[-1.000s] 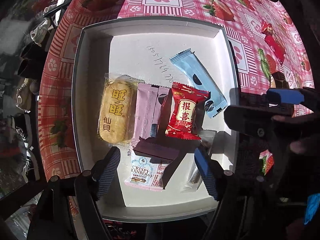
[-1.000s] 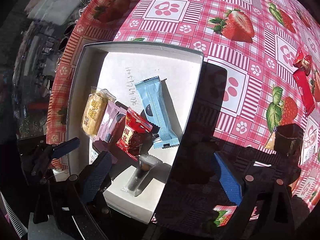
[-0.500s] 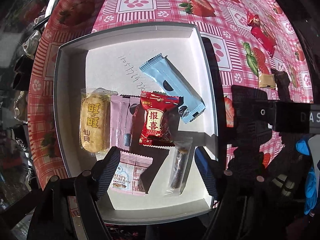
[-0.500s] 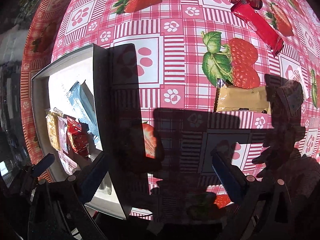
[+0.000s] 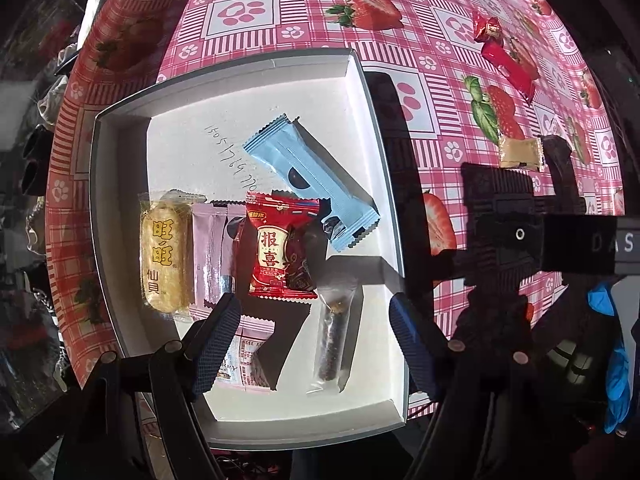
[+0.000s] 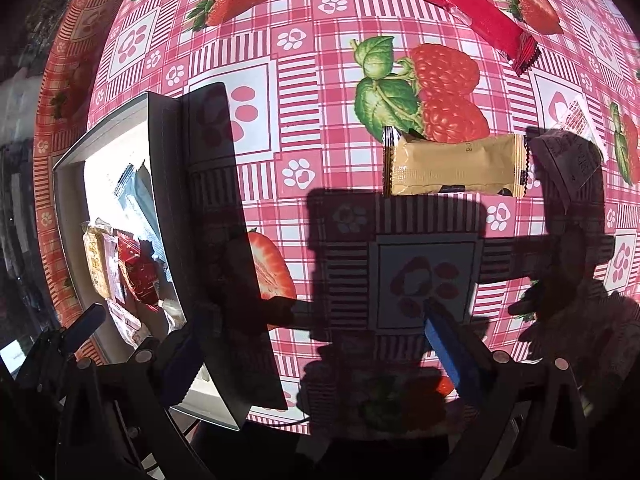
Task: Organize snacks
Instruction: 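Move both tools back toward the gold bar on the table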
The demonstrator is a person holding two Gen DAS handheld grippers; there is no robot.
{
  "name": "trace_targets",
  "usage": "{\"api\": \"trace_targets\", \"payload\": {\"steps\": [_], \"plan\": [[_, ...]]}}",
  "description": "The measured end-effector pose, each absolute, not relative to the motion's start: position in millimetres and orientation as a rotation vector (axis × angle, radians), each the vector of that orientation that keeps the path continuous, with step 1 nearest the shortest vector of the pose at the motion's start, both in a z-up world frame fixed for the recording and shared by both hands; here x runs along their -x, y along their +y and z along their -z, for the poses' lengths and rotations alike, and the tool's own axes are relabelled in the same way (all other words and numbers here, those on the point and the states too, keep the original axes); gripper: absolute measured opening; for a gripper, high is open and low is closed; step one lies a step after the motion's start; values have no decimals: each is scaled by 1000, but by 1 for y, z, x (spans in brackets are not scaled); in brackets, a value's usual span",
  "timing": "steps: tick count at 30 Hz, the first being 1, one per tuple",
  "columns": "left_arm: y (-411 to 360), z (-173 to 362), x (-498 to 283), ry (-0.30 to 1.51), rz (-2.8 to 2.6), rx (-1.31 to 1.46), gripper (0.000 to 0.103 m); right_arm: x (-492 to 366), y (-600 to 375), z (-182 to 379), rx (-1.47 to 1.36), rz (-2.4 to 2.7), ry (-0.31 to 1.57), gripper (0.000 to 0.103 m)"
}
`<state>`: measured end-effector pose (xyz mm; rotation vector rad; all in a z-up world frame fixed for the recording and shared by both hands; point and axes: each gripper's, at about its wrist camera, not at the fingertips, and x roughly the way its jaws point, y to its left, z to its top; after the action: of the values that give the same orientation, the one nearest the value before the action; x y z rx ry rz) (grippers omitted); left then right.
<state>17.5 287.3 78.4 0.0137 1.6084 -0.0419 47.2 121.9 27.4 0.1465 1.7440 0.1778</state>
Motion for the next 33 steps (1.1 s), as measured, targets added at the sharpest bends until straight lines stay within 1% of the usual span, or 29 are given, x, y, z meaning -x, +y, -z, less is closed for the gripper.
{"api": "trace_targets", "payload": {"steps": [8, 25, 33], "plan": [[271, -73, -17, 1608, 54, -26, 80, -40, 97, -25, -180, -155, 1758, 102], [265, -72, -19, 1620, 70, -26, 80, -34, 86, -11, -201, -127, 1788, 102], [250, -63, -18, 1629, 88, -25, 80, -27, 74, -4, -215, -108, 1808, 102]]}}
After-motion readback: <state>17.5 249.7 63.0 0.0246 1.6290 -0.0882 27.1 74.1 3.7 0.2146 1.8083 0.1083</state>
